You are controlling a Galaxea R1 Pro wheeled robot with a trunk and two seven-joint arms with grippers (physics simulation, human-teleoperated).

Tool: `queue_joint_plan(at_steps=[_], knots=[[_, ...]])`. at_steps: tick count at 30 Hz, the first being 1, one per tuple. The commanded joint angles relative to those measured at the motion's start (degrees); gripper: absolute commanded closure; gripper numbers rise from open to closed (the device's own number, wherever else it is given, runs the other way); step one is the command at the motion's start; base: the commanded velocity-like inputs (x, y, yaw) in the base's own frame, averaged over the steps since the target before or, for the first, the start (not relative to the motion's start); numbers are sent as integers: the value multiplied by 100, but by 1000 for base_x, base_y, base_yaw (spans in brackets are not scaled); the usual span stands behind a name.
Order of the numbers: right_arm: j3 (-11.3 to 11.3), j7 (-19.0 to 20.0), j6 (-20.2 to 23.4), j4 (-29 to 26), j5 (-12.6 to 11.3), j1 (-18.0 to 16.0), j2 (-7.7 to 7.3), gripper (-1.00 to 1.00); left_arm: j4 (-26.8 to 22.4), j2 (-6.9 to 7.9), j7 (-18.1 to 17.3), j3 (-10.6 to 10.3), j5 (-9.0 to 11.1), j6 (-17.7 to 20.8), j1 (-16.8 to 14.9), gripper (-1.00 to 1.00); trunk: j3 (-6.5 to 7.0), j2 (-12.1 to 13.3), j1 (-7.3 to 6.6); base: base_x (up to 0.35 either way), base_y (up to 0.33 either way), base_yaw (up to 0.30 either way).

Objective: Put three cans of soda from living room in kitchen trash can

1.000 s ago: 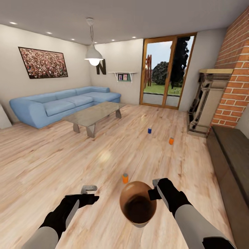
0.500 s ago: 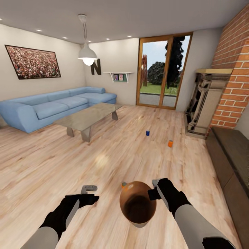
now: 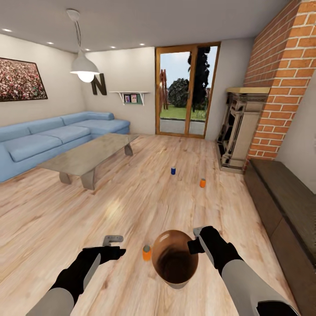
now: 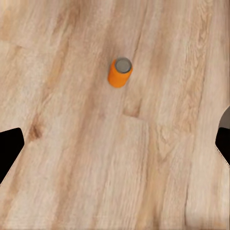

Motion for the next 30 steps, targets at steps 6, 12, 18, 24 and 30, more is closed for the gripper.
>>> queue_joint_plan(at_steps=[6, 12, 18, 24, 30], knots=[[-7, 27, 4, -2, -84, -2, 1, 100, 1, 0, 0, 0, 0, -20, 1, -100, 1, 0, 0, 345, 81, -269], [-7, 28, 4, -2, -84, -2, 1, 100, 1, -8, 0, -4, 0, -23, 2, -100, -3, 0, 0, 345, 80, -269], [0, 28, 3, -2, -84, -2, 1, 100, -7, -15, 0, -8, 0, -25, 2, -100, -14, 0, 0, 233, 32, -269], [-1, 28, 3, -2, -84, -2, 1, 100, -8, -17, 0, -9, 0, -30, 2, -100, -26, 0, 0, 41, 4, -251], [-6, 28, 3, -2, -84, -2, 1, 100, -8, -18, 0, -9, 0, -31, 2, -100, -29, 0, 0, 7, 1, -81]])
